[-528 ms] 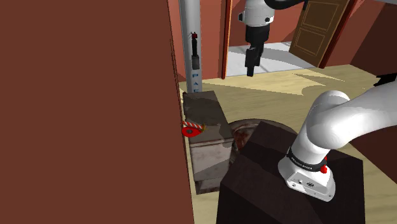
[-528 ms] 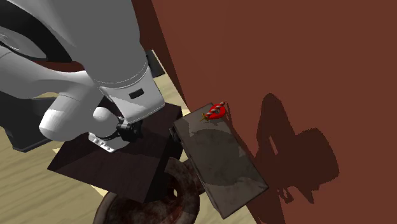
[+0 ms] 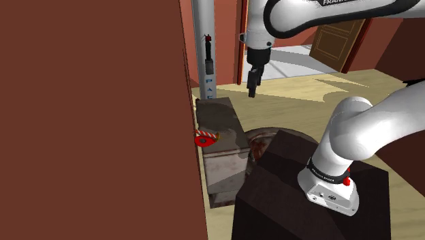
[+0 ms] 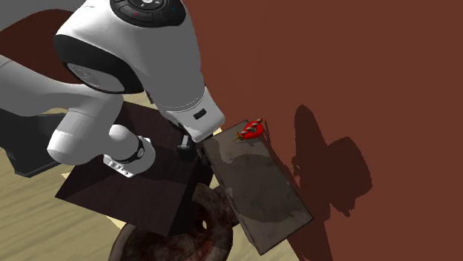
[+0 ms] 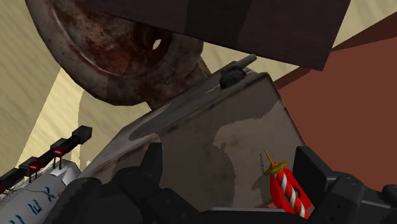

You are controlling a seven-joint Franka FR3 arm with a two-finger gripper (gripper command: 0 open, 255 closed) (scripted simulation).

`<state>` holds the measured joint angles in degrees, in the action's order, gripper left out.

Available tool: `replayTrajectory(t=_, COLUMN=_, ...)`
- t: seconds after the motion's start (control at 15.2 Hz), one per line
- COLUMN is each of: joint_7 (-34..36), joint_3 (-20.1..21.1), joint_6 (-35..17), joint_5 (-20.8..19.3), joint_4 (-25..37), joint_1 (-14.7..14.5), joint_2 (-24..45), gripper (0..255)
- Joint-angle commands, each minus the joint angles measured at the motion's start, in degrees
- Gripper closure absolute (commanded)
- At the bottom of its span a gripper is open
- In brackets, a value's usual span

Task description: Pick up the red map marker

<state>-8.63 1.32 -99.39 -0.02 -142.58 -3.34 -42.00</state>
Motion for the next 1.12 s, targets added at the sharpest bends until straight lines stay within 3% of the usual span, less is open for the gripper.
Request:
replayTrajectory(t=0.0, joint_7=-0.9, joint_3=0.2, joint_6=-5.1, joint_5=0.9, joint_4=-2.3, joint_1=-1.1, joint_2=1.4, gripper=0)
replayTrajectory(t=0.53, joint_7=-4.2, joint_3=2.2, joint_6=-24.0, joint_5=5.2, joint_4=-6.4, joint_1=-6.1, joint_2=12.0, gripper=0)
replayTrajectory(t=1.06, joint_7=-8.8, joint_3=4.3, joint_6=-41.8, joint_5=9.8, joint_4=-5.3, joint_1=-11.3, joint_2=26.5, gripper=0)
